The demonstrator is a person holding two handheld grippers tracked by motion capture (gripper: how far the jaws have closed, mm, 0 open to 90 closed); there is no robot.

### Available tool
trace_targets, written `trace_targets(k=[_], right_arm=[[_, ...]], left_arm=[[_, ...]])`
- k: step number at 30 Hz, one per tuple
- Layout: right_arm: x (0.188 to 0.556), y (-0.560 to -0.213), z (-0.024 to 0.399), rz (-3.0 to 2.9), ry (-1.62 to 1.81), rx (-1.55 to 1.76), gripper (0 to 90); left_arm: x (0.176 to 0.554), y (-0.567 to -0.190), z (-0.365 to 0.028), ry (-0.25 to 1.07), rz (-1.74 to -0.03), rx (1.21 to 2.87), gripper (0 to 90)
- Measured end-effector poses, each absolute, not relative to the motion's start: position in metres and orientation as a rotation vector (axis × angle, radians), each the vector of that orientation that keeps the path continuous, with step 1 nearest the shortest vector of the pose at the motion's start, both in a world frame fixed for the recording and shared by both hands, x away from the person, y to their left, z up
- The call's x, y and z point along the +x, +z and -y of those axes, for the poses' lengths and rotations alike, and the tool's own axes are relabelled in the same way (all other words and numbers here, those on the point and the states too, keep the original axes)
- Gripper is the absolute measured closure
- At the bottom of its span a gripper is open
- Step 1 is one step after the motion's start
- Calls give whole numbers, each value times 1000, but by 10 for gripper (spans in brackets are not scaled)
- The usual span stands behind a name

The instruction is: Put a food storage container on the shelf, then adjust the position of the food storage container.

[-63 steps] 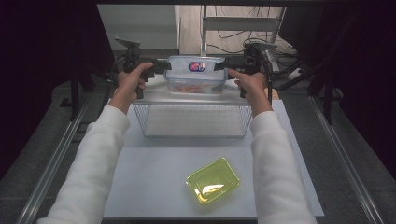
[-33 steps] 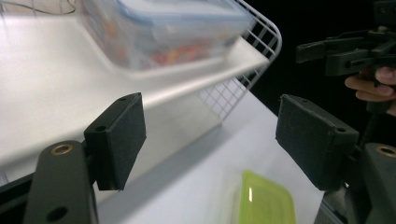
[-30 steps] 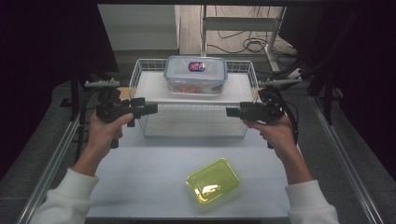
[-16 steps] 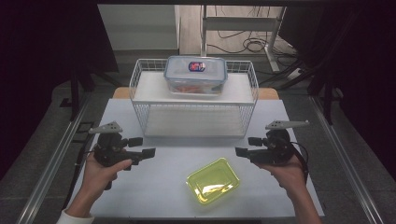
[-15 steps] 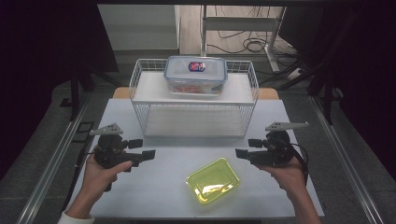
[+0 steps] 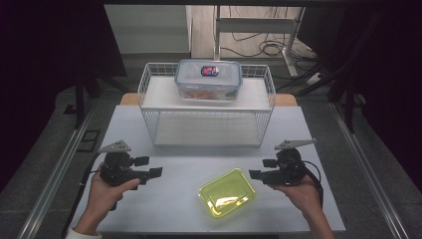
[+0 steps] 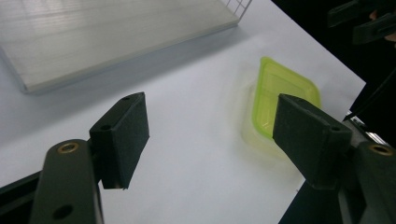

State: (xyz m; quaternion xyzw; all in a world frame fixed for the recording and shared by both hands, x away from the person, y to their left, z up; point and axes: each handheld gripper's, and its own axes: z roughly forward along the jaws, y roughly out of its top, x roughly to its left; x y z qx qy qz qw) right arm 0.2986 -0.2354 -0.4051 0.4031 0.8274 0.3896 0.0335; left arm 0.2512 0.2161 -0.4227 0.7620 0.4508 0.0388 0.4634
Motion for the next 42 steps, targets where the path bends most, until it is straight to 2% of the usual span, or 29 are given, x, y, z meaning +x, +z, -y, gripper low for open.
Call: trace_targets(k=[13,16,23,24,25,35,38,42], right_arm=[[295,-407,232,-2588,1162,1190,304],[293,-411,230,-2619,1138,1176,338],[290,-420,225,-2727,1066,1113,543],[290,-420,225,-2727,1066,1113,543],[287,-421,222,-2758,1049,1072,601],[264,-429,199,-2909,976,906,844],[258,-435,191,-2966,937,861,887],[252,-443,177,-3033,880,790,894]], left_arm=[[250,-431,-217,98,-1117,1893,269],[252,-435,-218,97,-1121,1896,268],[255,-446,-219,89,-1126,1914,266],[255,-446,-219,89,-1126,1914,265],[256,-448,-218,98,-1130,1921,265],[261,-454,-211,84,-1118,1950,262],[262,-455,-210,82,-1121,1956,262],[262,-456,-209,80,-1121,1958,261]])
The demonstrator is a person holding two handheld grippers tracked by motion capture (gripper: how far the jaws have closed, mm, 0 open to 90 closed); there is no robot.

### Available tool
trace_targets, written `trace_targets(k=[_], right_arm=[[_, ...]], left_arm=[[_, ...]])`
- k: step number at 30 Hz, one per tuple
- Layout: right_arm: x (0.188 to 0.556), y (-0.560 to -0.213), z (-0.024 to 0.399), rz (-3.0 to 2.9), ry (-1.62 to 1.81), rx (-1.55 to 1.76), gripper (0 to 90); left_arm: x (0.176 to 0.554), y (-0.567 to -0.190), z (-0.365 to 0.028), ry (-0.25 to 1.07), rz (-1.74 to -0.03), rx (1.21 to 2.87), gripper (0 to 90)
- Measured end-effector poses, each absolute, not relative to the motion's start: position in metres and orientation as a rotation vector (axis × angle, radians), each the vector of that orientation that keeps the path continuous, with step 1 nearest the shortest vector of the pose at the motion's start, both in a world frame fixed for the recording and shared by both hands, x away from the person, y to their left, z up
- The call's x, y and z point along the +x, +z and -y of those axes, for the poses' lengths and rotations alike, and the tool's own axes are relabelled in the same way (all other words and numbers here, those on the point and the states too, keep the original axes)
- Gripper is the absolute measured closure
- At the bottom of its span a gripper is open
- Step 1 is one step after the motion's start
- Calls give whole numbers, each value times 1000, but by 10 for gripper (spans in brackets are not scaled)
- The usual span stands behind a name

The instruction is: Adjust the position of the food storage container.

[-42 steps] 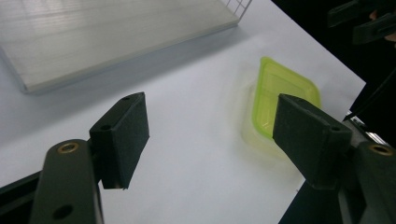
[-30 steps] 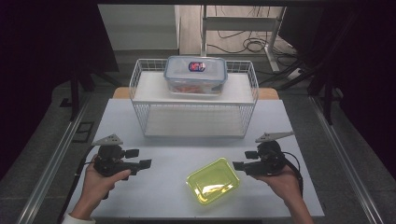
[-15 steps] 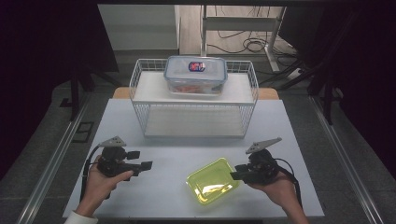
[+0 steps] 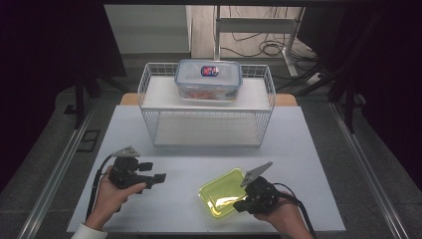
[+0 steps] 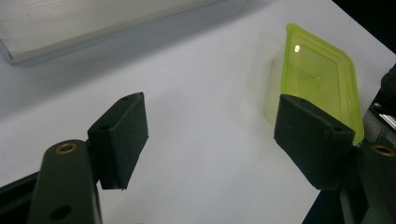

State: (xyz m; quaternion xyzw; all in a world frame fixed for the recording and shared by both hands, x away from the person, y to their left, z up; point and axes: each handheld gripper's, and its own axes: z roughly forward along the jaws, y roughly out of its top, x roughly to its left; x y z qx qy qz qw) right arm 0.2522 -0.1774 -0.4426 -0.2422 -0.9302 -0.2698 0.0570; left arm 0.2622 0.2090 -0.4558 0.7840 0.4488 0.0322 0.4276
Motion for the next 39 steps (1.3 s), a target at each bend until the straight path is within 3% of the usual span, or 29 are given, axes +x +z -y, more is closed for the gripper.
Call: trace_targets(k=[20,39], right_arm=[[243,-472,141,2832,-584,-532,895],[268,-485,118,2831,-699,-795,895]], left_arm=[[262,-459,-208,67,-1131,1963,258],[262,-461,-209,64,-1139,1964,258]])
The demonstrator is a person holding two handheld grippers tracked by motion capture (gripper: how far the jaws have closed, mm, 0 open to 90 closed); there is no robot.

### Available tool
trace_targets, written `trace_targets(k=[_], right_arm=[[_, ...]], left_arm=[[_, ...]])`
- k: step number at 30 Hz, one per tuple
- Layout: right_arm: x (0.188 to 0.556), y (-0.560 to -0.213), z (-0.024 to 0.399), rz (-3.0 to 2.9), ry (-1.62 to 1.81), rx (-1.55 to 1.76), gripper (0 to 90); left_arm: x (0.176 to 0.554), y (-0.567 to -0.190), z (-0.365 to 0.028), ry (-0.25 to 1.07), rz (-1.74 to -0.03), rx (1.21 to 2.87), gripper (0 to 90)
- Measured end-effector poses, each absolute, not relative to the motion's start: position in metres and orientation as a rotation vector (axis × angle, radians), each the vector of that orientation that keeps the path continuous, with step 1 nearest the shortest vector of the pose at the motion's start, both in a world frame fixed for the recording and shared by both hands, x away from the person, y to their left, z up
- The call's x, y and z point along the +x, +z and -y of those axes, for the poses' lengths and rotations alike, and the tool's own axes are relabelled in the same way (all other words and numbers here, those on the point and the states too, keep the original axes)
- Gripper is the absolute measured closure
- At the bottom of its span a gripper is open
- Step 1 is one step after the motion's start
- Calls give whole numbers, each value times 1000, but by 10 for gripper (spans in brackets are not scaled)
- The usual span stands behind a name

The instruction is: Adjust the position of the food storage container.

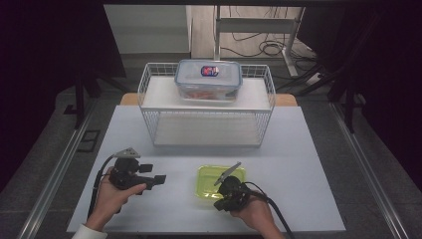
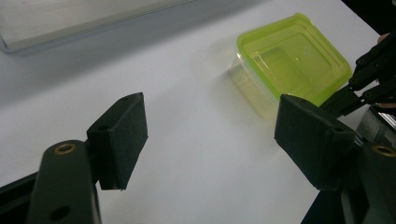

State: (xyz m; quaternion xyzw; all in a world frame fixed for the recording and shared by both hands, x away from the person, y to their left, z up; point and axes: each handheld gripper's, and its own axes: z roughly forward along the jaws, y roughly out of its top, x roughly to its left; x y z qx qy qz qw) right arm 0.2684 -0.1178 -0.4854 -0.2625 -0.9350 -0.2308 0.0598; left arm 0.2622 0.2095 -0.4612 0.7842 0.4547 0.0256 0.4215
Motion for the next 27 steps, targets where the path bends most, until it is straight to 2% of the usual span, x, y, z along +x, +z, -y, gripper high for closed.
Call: trace_targets(k=[9,10,14,15,17,18,22,27], right_arm=[[267,-477,127,2806,-748,-813,895],[265,-465,139,2806,-794,-835,895],[270,-454,159,2801,-861,-915,895],[278,-446,183,2794,-903,-1025,895],[280,-445,190,2791,-910,-1060,895],[286,-444,206,2780,-914,-1129,895],[296,-450,219,2760,-896,-1229,895],[306,-467,217,2772,-783,-1303,895]], left_arm=[[262,-462,-210,64,-1142,1963,257],[262,-461,-211,66,-1142,1962,257],[262,-461,-211,68,-1145,1960,257],[262,-462,-211,67,-1145,1962,257],[262,-462,-211,66,-1145,1963,257],[263,-462,-210,68,-1145,1966,257],[263,-463,-209,60,-1152,1967,257],[264,-465,-209,58,-1154,1969,256]])
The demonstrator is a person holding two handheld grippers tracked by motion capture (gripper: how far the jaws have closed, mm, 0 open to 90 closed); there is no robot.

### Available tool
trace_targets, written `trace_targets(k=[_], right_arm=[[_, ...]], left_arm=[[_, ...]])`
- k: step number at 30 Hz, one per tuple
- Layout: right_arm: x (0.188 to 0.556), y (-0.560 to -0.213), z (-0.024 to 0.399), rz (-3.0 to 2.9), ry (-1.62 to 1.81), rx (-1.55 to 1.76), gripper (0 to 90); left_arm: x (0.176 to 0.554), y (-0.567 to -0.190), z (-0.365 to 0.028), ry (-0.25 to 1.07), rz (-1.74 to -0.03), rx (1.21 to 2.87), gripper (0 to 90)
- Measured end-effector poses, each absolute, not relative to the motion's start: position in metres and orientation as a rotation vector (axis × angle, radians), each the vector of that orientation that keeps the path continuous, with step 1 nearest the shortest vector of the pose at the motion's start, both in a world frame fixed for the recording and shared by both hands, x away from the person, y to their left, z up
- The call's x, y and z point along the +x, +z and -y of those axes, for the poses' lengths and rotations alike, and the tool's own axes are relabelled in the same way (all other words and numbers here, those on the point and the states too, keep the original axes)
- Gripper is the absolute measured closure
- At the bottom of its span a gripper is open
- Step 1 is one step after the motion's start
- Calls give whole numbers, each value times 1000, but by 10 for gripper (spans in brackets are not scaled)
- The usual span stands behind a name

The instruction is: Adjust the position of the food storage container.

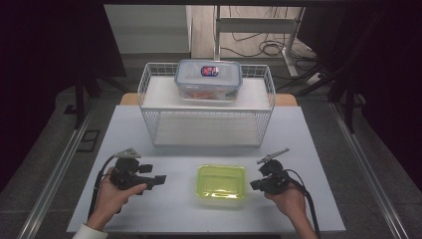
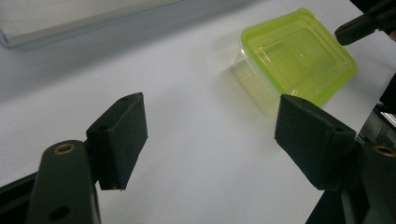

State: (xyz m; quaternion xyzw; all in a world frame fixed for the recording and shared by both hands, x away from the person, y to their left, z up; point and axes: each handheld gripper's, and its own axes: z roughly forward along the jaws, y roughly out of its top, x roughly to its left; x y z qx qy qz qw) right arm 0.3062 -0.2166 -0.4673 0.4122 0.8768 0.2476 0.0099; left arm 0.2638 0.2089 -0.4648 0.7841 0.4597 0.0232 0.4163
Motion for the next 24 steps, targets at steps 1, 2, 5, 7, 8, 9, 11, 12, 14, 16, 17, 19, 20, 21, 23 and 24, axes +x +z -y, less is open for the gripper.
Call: trace_targets(k=[1,2,5,7,8,9,11,12,14,16,17,19,20,21,23,24], right_arm=[[308,-470,214,-2742,765,1288,895],[309,-471,212,-2748,760,1284,895],[314,-471,202,-2736,745,1280,895],[316,-469,197,-2728,752,1279,895],[317,-468,194,-2727,753,1268,895],[318,-468,192,-2725,755,1272,895],[319,-469,187,-2729,762,1254,895],[319,-470,184,-2732,764,1250,895],[319,-470,181,-2737,771,1240,895],[318,-472,177,-2751,771,1223,895],[318,-473,176,-2762,774,1220,895],[317,-474,174,-2766,769,1207,895],[317,-474,173,-2766,770,1206,895],[316,-473,173,-2769,772,1205,895],[316,-474,172,-2777,779,1201,895],[316,-474,172,-2777,779,1201,895]], left_arm=[[264,-465,-209,58,-1155,1969,255],[264,-465,-209,58,-1155,1969,256],[264,-466,-208,55,-1156,1973,255],[264,-467,-208,54,-1155,1974,255],[264,-467,-208,55,-1155,1977,255],[264,-467,-207,55,-1155,1978,255],[264,-467,-206,50,-1152,1981,254],[264,-467,-206,51,-1152,1982,254],[264,-468,-206,51,-1152,1987,253],[264,-468,-206,51,-1152,1987,253],[265,-468,-206,52,-1152,1986,253],[265,-468,-207,52,-1152,1985,253],[265,-468,-207,52,-1153,1985,253],[265,-468,-207,52,-1154,1985,253],[265,-468,-207,53,-1155,1984,253],[265,-468,-207,53,-1155,1984,253]])
